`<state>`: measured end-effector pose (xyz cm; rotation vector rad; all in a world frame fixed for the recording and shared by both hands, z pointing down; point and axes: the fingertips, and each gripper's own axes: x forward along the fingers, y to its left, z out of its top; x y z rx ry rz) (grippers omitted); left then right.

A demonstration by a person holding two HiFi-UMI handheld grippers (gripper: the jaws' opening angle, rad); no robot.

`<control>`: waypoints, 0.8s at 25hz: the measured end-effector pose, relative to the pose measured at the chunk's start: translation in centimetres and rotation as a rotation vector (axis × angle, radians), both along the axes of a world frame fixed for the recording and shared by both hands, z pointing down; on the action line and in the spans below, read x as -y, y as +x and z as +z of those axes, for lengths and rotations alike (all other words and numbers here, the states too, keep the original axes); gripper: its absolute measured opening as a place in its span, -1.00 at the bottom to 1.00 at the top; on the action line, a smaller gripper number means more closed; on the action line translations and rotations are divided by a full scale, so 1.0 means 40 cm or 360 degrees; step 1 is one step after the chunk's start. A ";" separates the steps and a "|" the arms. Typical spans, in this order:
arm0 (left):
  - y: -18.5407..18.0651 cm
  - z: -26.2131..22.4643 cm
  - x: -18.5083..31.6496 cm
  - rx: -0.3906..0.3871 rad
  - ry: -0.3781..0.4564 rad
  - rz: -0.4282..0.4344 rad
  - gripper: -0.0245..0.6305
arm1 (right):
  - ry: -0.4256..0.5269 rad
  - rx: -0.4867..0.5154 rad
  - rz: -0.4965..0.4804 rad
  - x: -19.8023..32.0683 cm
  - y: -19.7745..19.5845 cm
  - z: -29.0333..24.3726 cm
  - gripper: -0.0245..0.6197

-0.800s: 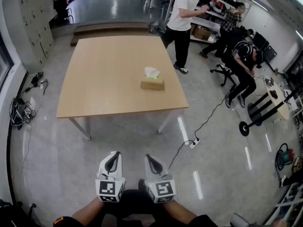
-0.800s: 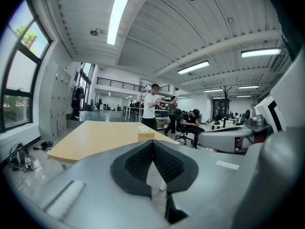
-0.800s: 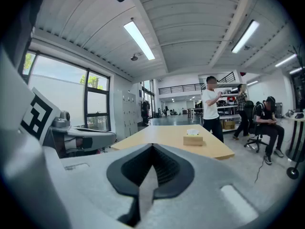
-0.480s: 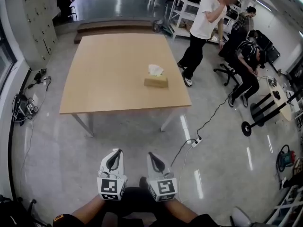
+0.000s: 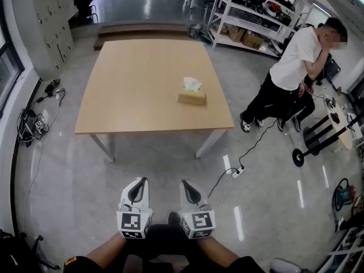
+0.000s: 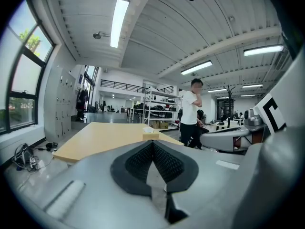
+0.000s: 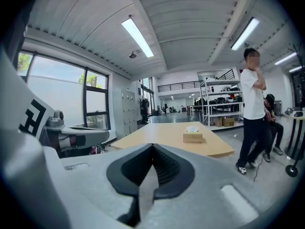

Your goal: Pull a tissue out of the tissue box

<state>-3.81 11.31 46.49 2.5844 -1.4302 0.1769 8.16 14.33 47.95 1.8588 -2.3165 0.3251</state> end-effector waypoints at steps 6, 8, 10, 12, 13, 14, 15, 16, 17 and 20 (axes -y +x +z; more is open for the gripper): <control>-0.024 0.015 0.035 0.0035 0.0074 -0.0021 -0.87 | 0.0043 -0.0037 0.0047 0.039 0.010 -0.027 -0.95; -0.036 0.018 0.044 0.0026 0.0060 -0.0040 -0.87 | 0.0057 -0.0041 0.0052 0.048 0.004 -0.036 -0.95; -0.050 0.017 0.045 0.0018 0.0047 -0.0058 -0.87 | 0.0061 -0.0043 0.0046 0.048 -0.009 -0.040 -0.95; -0.069 0.017 0.038 0.0013 0.0034 -0.0074 -0.87 | 0.0054 -0.0042 0.0035 0.043 -0.027 -0.038 -0.95; -0.081 0.018 0.034 0.0011 0.0029 -0.0080 -0.87 | 0.0049 -0.0040 0.0031 0.041 -0.038 -0.036 -0.95; -0.094 0.020 0.031 0.0009 0.0025 -0.0084 -0.87 | 0.0044 -0.0038 0.0029 0.041 -0.051 -0.033 -0.95; -0.110 0.023 0.029 0.0007 0.0021 -0.0087 -0.87 | 0.0040 -0.0037 0.0026 0.042 -0.066 -0.030 -0.95; -0.128 0.028 0.028 0.0007 0.0015 -0.0092 -0.87 | 0.0037 -0.0036 0.0022 0.045 -0.083 -0.027 -0.95; -0.146 0.033 0.029 0.0007 0.0008 -0.0099 -0.87 | 0.0035 -0.0037 0.0015 0.050 -0.102 -0.025 -0.95; -0.201 0.040 0.030 0.0002 -0.0010 -0.0124 -0.87 | 0.0037 -0.0048 -0.0001 0.060 -0.150 -0.028 -0.95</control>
